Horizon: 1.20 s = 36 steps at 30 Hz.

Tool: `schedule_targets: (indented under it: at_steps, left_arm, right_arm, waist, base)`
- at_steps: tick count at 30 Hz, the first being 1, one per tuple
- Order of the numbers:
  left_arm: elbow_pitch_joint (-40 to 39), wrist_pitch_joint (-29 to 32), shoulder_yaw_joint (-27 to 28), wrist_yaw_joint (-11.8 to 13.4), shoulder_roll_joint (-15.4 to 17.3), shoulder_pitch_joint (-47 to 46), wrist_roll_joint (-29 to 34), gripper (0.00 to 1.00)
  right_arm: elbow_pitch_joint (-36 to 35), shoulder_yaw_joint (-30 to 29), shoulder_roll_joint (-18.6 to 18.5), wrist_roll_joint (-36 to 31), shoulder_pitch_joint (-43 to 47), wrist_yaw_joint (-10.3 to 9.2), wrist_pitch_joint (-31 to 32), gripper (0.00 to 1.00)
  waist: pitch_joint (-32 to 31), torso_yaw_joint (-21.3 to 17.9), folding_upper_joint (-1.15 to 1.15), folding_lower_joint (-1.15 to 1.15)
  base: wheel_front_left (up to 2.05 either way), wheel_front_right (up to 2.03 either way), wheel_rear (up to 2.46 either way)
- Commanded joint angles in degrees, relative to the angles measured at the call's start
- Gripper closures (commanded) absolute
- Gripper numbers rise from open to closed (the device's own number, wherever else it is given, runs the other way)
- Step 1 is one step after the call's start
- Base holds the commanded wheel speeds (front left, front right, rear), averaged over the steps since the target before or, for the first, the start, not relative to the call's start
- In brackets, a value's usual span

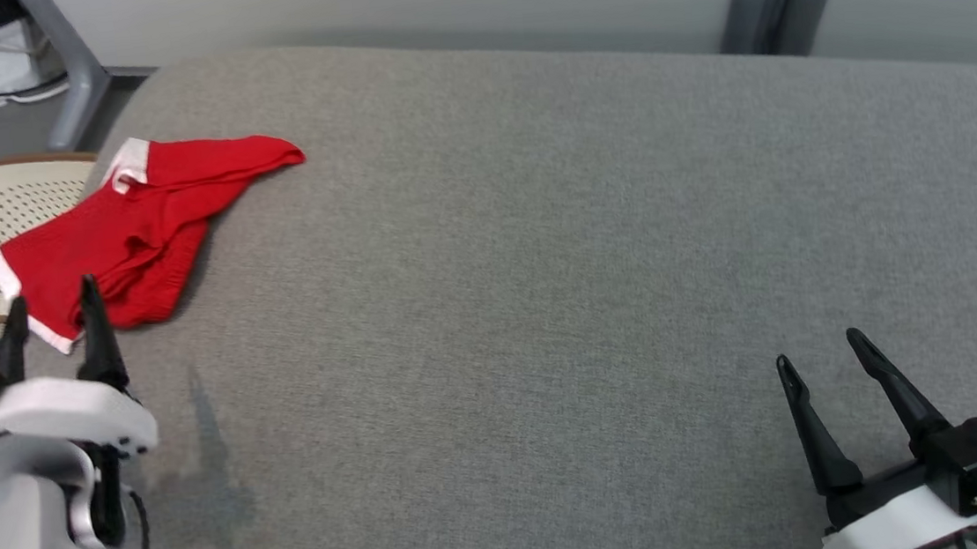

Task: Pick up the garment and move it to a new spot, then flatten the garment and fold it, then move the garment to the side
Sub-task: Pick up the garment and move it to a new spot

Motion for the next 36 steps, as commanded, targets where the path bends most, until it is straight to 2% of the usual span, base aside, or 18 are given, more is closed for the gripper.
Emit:
schedule_targets:
  at_steps: [1, 4, 8, 14, 16, 17, 18, 19, 20, 25, 29, 33, 36]
  left_arm:
    - [3.26, 1.17, 0.13, -0.24, 1.45, -3.87, 0.18, 0.00]
    - [13.62, 5.40, 0.59, -0.99, 4.36, -13.59, -1.21, 0.00]
    - [22.15, 7.96, 0.84, 0.35, 6.58, -20.32, -1.16, 0.00]
    - [32.02, 7.95, 0.50, 1.81, 9.35, -24.96, -0.53, 0.00]
    - [34.51, 7.65, 0.24, 1.52, 9.95, -25.07, -0.34, 0.00]
    - [35.62, 7.60, 0.16, 1.31, 10.15, -25.05, -0.43, 0.11]
    - [36.59, 7.65, 0.17, 0.92, 10.31, -25.07, -0.67, 0.64]
    - [37.39, 7.73, -0.09, 0.27, 10.28, -25.12, -0.73, 1.00]
    - [37.39, 7.73, -0.09, 0.27, 10.28, -25.12, -0.73, 1.00]
    - [36.69, 4.86, -1.41, -3.82, 9.28, -26.24, -1.29, 1.00]
    - [33.12, 2.62, -2.56, -5.23, 8.80, -26.78, -1.64, 1.00]
    - [25.31, 3.51, -5.40, -6.13, 6.83, -24.72, -3.06, 1.00]
    - [13.91, 8.05, -10.12, -6.20, 4.77, -21.01, -6.69, 1.00]
  right_arm:
    - [-0.29, 0.38, -0.97, -0.07, -1.48, -0.01, -0.25, 0.00]
    - [-0.36, 2.08, -2.76, 0.46, -2.92, -0.01, -0.26, 0.00]
    - [-0.99, 2.46, -4.36, 0.77, -3.90, -0.01, -0.25, 0.00]
    - [-1.56, 1.79, -4.62, 1.19, -4.16, -0.01, -0.26, 0.00]
    - [-1.45, 1.68, -4.20, 1.41, -4.35, -0.01, -0.26, 0.00]
    - [-1.30, 1.62, -3.98, 1.45, -4.33, -0.01, -0.26, 0.00]
    - [-1.09, 1.54, -3.78, 1.44, -4.29, -0.01, -0.26, 0.00]
    - [-0.96, 1.58, -3.60, 1.42, -4.20, -0.01, -0.26, 0.00]
    - [-0.96, 1.58, -3.60, 1.42, -4.20, -0.01, -0.26, 0.00]
    - [-0.14, 1.57, -2.46, 1.54, -3.09, -0.01, -0.26, 0.00]
    - [0.37, 1.61, -1.48, 1.78, -3.00, -0.01, -0.26, 0.00]
    - [0.98, 1.24, -0.36, 2.13, -2.69, -0.01, -0.25, 0.00]
    - [1.24, 1.17, 0.41, 2.47, -1.75, -0.01, -0.25, 0.00]
  waist:
    - [6.11, -4.38, 0.00, 0.00]
    - [10.61, -7.45, 0.00, 0.00]
    - [14.28, -9.73, 0.00, 0.00]
    - [15.52, -11.49, 0.00, 0.00]
    - [14.97, -11.68, 0.00, 0.00]
    - [14.59, -11.63, 0.00, 0.00]
    - [14.12, -11.49, 0.00, 0.00]
    - [13.60, -11.25, 0.00, 0.00]
    - [13.60, -11.25, 0.00, 0.00]
    - [9.81, -9.39, 0.00, 0.00]
    - [6.79, -8.25, 0.00, 0.00]
    - [3.44, -8.34, 0.00, 0.00]
    - [1.05, -9.14, 0.00, 0.00]
  base:
    - [0.00, 0.00, 0.00]
    - [0.00, 0.00, 0.00]
    - [0.00, 0.00, 0.00]
    - [0.00, 0.00, 0.00]
    - [0.00, 0.00, 0.00]
    - [0.00, 0.00, 0.00]
    - [0.00, 0.00, 0.00]
    - [0.00, 0.00, 0.00]
    - [0.00, 0.00, 0.00]
    - [0.00, 0.00, 0.00]
    - [0.00, 0.00, 0.00]
    - [0.00, 0.00, 0.00]
    - [0.00, 0.00, 0.00]
